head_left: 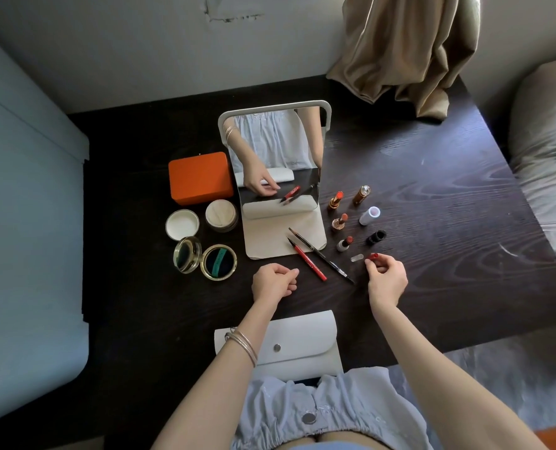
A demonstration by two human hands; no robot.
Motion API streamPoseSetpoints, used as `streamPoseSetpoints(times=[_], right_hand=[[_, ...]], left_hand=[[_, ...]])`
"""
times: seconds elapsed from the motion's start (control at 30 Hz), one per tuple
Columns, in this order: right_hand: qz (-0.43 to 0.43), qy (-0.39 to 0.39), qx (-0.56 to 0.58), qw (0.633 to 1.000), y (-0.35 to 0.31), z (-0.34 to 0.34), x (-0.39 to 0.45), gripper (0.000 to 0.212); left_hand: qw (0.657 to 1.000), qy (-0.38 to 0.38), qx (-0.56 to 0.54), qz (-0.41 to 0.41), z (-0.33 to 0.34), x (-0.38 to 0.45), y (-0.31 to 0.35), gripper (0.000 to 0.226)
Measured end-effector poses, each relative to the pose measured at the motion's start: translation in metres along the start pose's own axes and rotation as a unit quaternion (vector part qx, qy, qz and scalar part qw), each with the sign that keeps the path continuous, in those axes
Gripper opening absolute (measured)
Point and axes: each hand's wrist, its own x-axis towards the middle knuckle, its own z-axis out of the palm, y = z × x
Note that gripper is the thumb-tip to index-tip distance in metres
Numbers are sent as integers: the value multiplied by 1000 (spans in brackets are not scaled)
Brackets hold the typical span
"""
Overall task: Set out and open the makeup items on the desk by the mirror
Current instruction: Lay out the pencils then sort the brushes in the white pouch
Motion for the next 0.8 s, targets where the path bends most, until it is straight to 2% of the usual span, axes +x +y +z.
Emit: streamPoseSetpoints(times=[0.6, 0.73, 0.8], right_hand=[[-2, -3, -8, 1000, -2, 0, -1, 24], [29, -7, 23, 999, -1, 0, -5, 29], [60, -10, 51, 997, -2, -1, -12, 25]], left_hand=[[1000, 6, 13, 1, -1, -2, 1, 8], [1000, 7, 21, 5, 0, -2, 1, 8], [1000, 4, 19, 5, -1, -2, 1, 8]])
